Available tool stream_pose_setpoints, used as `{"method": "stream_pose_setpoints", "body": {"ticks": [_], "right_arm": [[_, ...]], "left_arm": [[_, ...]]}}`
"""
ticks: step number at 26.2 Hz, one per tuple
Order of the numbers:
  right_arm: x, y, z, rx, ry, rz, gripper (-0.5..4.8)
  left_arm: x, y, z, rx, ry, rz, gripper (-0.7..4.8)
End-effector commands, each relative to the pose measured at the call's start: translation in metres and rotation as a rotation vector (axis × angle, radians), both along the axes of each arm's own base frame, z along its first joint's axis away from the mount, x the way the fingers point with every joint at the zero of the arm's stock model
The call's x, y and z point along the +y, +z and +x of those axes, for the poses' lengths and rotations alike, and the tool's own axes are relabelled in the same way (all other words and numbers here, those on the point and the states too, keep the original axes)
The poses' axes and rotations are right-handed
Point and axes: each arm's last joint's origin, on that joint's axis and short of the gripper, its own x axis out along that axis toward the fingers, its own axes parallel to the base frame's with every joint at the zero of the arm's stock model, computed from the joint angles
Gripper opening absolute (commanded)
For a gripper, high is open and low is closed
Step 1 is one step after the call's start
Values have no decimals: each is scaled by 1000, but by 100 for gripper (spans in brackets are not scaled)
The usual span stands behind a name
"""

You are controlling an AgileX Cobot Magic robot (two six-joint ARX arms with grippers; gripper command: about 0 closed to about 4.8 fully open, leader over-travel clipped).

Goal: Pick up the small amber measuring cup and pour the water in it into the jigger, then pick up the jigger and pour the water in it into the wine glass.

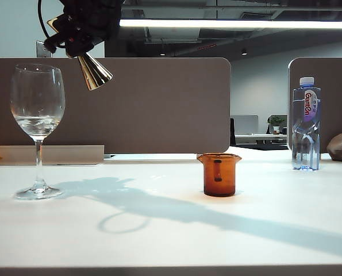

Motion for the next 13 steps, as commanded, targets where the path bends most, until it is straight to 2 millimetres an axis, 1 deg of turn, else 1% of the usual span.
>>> {"method": "stream_pose_setpoints", "body": {"ticks": [1, 9, 13], "right_arm": [[0, 8, -2, -71, 25, -29, 30], [9, -7, -1, -171, 79, -202, 30], [10, -8, -1, -202, 85, -240, 30]], "left_arm": [[0, 0, -1, 3, -3, 0, -2], [0, 0, -1, 3, -3, 0, -2], [0, 0, -1, 3, -3, 0, -2]]}}
